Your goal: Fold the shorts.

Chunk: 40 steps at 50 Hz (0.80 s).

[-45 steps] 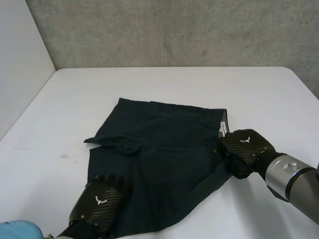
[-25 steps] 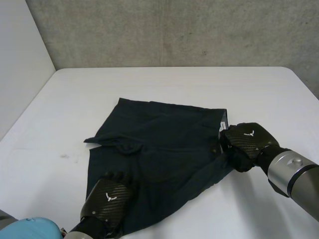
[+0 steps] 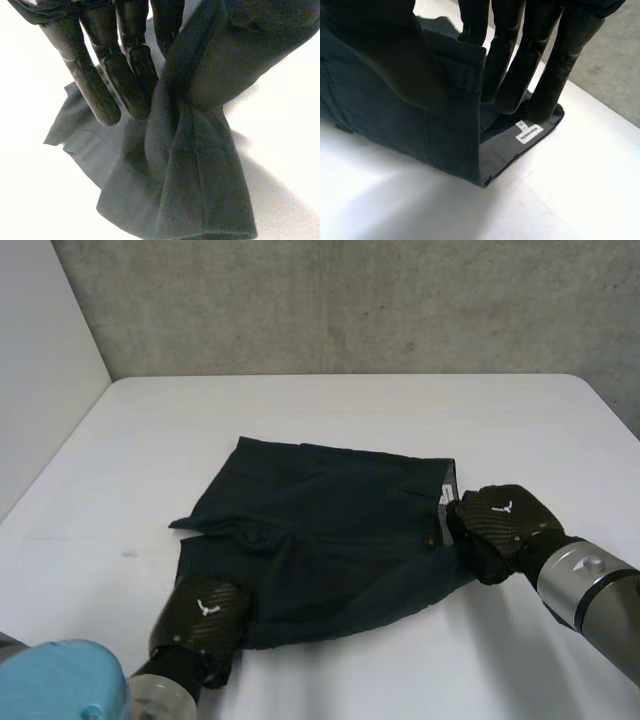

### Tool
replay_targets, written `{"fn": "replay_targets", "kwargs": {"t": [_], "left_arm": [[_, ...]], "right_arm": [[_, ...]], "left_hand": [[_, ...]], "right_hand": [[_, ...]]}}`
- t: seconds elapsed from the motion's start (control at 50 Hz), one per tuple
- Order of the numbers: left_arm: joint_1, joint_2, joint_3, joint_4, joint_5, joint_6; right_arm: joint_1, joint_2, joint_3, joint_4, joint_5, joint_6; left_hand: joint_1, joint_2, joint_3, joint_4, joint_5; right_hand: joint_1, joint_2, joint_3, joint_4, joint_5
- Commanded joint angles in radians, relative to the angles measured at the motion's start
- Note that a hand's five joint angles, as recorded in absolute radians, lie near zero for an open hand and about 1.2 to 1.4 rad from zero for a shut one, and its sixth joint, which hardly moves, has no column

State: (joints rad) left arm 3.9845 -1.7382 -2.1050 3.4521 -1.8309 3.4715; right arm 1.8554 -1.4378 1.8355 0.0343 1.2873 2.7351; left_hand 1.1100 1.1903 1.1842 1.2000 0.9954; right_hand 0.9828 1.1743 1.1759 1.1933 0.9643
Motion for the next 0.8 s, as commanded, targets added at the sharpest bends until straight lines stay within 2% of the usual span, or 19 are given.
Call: {"fn": "replay_targets", "kwargs": {"t": [0.02, 0.08, 0.14, 0.18, 0.28, 0.3, 0.38, 0.42, 0.5, 0.6, 0.74, 0.8], "left_arm": [[0.005, 0.182, 0.022, -0.303, 0.010, 0.110], [-0.001, 0.203, 0.033, -0.448, 0.050, 0.127], [0.004, 0.203, 0.056, -0.530, 0.099, 0.133], [0.013, 0.194, 0.097, -0.564, 0.136, 0.135], [0.077, 0.112, 0.223, -0.512, 0.174, 0.138], [0.106, 0.064, 0.268, -0.484, 0.174, 0.139], [0.133, -0.065, 0.423, -0.421, 0.176, 0.161], [0.136, -0.141, 0.496, -0.400, 0.176, 0.178], [0.136, -0.320, 0.695, -0.370, 0.173, 0.230], [0.133, -0.513, 0.957, -0.370, 0.168, 0.284], [0.133, -0.774, 1.316, -0.376, 0.166, 0.307], [0.133, -0.851, 1.410, -0.376, 0.166, 0.327]], "right_arm": [[-0.012, -0.088, -0.039, 0.313, -0.048, -0.265], [-0.015, -0.099, -0.025, 0.502, -0.049, -0.429], [-0.025, -0.105, -0.010, 0.633, -0.060, -0.566], [-0.051, -0.108, -0.016, 0.635, -0.068, -0.591], [-0.091, -0.086, -0.077, 0.503, -0.069, -0.448], [-0.091, -0.060, -0.100, 0.451, -0.068, -0.380], [-0.090, 0.034, -0.154, 0.345, -0.059, -0.267], [-0.087, 0.062, -0.169, 0.309, -0.049, -0.241], [-0.052, 0.112, -0.205, 0.214, 0.024, -0.204], [0.016, 0.215, -0.287, 0.083, 0.163, -0.192], [0.038, 0.335, -0.381, -0.026, 0.202, -0.160], [0.038, 0.391, -0.421, -0.089, 0.205, -0.120]], "left_hand": [[0.286, 0.206, 0.212, 0.196, 0.226], [0.286, 0.206, 0.212, 0.196, 0.226], [0.286, 0.206, 0.212, 0.196, 0.226], [0.286, 0.206, 0.212, 0.196, 0.226], [0.286, 0.206, 0.212, 0.196, 0.226], [0.286, 0.206, 0.212, 0.196, 0.226], [0.286, 0.206, 0.212, 0.196, 0.226], [0.286, 0.206, 0.212, 0.196, 0.226], [0.286, 0.206, 0.212, 0.196, 0.226], [0.286, 0.206, 0.212, 0.196, 0.226], [0.281, 0.201, 0.207, 0.191, 0.221], [0.050, -0.031, -0.025, -0.040, -0.010]], "right_hand": [[0.413, 0.222, 0.220, 0.203, 0.257], [0.413, 0.222, 0.220, 0.203, 0.257], [0.413, 0.222, 0.220, 0.203, 0.257], [0.413, 0.222, 0.220, 0.203, 0.257], [0.413, 0.222, 0.220, 0.203, 0.257], [0.413, 0.222, 0.220, 0.203, 0.257], [0.413, 0.222, 0.220, 0.203, 0.257], [0.413, 0.222, 0.220, 0.203, 0.257], [0.413, 0.222, 0.220, 0.203, 0.257], [0.413, 0.222, 0.220, 0.203, 0.257], [0.413, 0.222, 0.220, 0.203, 0.257], [0.413, 0.222, 0.220, 0.203, 0.257]]}}
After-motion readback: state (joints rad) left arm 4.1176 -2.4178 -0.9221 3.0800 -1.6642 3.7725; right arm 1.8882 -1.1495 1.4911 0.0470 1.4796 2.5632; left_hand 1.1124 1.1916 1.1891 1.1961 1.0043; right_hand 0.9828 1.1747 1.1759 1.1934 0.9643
